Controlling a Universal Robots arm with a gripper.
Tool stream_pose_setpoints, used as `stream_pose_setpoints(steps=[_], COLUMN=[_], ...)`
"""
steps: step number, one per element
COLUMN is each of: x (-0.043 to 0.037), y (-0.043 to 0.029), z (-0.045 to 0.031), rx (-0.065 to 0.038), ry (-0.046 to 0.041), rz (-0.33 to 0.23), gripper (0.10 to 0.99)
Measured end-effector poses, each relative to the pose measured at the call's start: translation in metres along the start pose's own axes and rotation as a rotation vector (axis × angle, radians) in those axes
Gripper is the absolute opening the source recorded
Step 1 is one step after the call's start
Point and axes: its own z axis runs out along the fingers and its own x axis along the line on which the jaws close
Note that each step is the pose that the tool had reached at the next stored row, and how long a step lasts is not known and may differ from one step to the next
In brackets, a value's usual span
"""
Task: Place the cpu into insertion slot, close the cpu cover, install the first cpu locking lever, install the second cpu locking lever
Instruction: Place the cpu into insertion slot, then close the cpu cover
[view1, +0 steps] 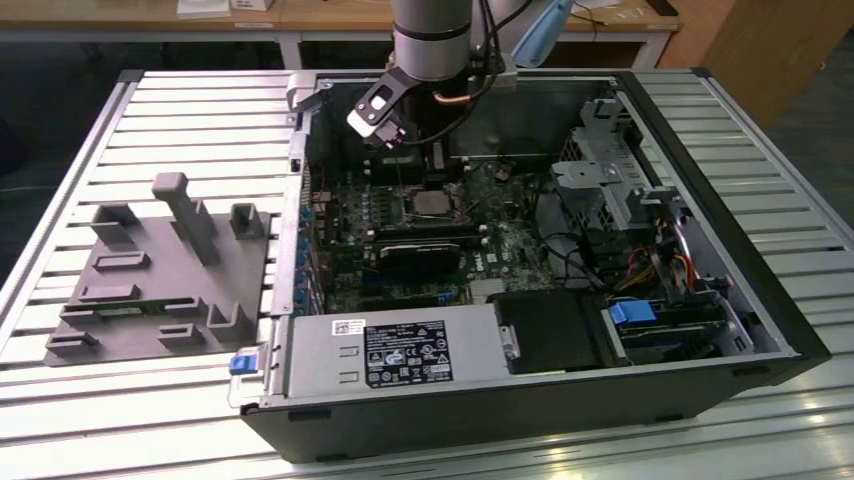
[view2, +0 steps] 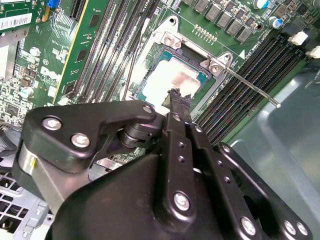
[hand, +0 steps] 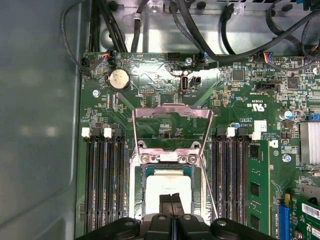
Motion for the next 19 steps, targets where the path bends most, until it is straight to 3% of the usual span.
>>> stream_pose_setpoints(steps=[4,13,19], x=[0.0,-0.0001,-0.0001], y=[0.0003,0.0017,0.0018], z=[-0.0036,-0.023,-0.0244], rx=[0.0,-0.001,-0.001], ry=[-0.0001,0.0,-0.0003], rz=[0.0,0.0,0.0], gripper=[0.102,0.102,0.102])
